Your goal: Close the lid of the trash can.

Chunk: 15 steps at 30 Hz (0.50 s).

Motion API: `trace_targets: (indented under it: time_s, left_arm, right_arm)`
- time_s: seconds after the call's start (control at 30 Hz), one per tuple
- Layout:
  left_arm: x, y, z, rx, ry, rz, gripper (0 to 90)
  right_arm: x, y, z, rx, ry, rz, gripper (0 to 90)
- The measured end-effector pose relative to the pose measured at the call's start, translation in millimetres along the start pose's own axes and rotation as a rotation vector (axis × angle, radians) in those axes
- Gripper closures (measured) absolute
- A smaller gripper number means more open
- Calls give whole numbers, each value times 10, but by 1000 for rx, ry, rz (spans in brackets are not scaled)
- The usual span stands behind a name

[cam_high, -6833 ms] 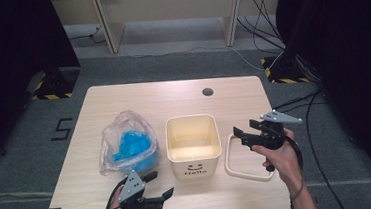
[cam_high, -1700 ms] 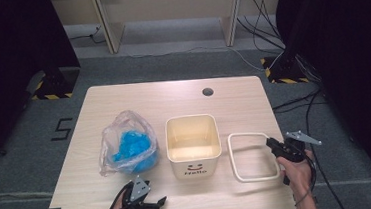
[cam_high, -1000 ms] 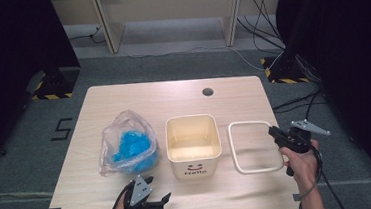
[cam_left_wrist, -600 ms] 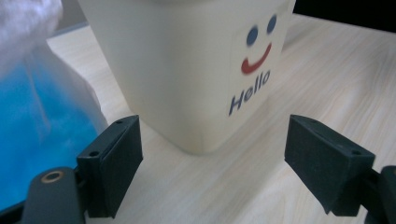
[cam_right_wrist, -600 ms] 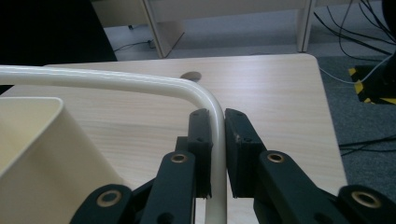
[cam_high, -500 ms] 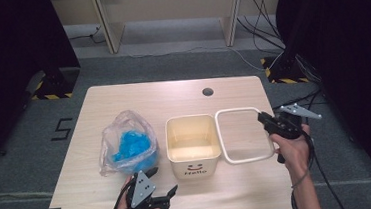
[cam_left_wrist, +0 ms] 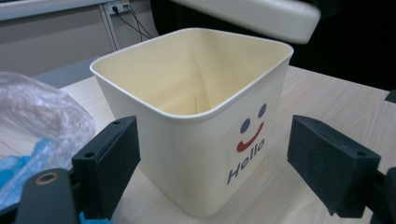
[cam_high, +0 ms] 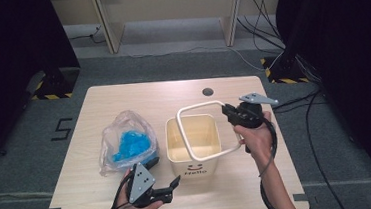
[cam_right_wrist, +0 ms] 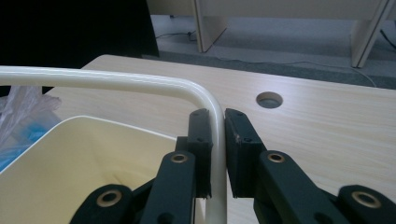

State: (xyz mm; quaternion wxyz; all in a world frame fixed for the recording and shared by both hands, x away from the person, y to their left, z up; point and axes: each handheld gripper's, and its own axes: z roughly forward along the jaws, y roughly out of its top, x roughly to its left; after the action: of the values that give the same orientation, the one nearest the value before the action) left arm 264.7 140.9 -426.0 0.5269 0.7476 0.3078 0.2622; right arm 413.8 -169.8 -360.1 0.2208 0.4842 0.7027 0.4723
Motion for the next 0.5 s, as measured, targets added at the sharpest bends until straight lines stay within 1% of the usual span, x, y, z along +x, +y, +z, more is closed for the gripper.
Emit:
trace_targets:
  time_s: [0.03, 0.13, 0.2, 0.3, 0.4, 0.5]
  left_arm:
    - [1, 13, -4, -1, 0, 4, 163]
    - [6, 37, 9, -10, -2, -2, 163]
    - [6, 36, 26, -15, -10, -9, 163]
    - [-1, 26, 49, -15, -10, -10, 163]
    - [-10, 26, 64, -16, -8, -6, 163]
    - [-2, 33, 85, -24, -5, -13, 163]
  right_arm:
    - [36, -4, 30, 6, 6, -7, 816]
    - [121, -19, 103, 17, 19, -12, 816]
    - [173, -21, 147, 29, 22, -18, 816]
    - [246, -12, 205, 44, 25, -32, 816]
    - [279, -1, 250, 55, 31, -32, 816]
    - [314, 4, 290, 66, 40, -27, 815]
